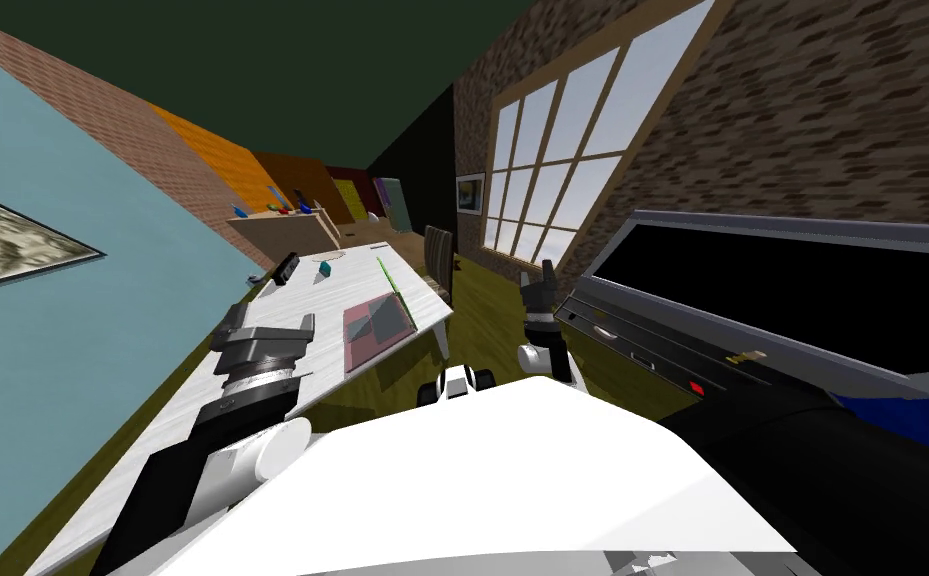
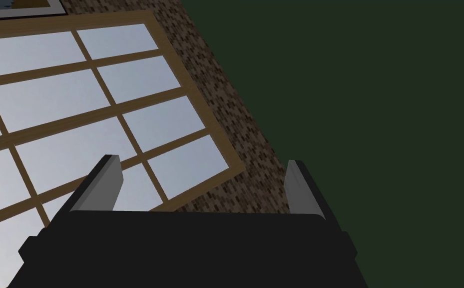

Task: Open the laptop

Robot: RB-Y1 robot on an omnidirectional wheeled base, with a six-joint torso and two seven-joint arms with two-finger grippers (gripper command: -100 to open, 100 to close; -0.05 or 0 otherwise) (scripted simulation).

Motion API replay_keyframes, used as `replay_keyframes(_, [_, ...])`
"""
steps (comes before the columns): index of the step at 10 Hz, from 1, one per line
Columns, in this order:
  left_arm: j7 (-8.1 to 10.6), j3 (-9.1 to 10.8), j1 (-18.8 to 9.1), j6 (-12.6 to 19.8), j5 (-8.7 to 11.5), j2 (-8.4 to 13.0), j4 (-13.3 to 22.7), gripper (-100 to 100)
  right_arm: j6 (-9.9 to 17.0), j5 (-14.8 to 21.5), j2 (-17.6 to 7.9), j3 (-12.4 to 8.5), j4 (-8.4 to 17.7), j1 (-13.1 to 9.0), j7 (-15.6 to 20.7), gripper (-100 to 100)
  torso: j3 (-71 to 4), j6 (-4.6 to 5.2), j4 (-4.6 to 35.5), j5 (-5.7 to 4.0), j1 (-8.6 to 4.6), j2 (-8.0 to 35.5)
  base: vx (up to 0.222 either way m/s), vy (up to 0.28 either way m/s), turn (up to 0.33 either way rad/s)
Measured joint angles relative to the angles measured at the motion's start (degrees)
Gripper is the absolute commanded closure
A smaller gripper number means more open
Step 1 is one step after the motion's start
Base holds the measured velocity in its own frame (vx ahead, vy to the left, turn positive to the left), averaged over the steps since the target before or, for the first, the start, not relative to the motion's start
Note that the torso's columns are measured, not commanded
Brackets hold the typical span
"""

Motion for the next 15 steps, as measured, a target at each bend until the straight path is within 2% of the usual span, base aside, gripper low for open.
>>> replay_keyframes(2, [0.86,1.33,0.5,1.9,2.0,0.2,0.0,-100,0.0,0.0,0.0,0.0,0.0,0.0,0.0,0,0.0,-0.02,0.0,0.05,0.14,0.0,0.153,-0.195,0.143])
replay_keyframes(5, [2.16,3.82,0.2,6.9,6.4,0.0,1.1,-100,0.0,0.0,0.0,0.0,0.0,0.0,0.0,0,0.1,0.00,0.0,-0.06,-0.20,0.2,0.130,-0.274,0.205])
replay_keyframes(7, [3.57,6.03,1.1,10.2,9.8,0.5,1.4,-100,0.0,0.0,0.0,0.0,0.0,0.0,0.0,0,-0.1,0.00,0.0,0.00,0.01,-0.1,0.157,-0.280,0.180])
replay_keyframes(10, [5.01,8.19,1.2,14.1,14.1,1.4,3.0,-100,0.0,0.0,0.0,0.0,0.0,0.0,0.0,0,0.1,0.00,0.0,0.03,0.06,0.2,0.100,-0.264,0.150])
replay_keyframes(15, [6.87,11.51,2.2,19.2,19.5,2.7,3.4,-100,0.0,0.0,0.0,0.0,0.0,0.0,0.0,0,0.0,0.18,-0.1,0.10,-0.17,0.0,0.068,-0.172,0.120])
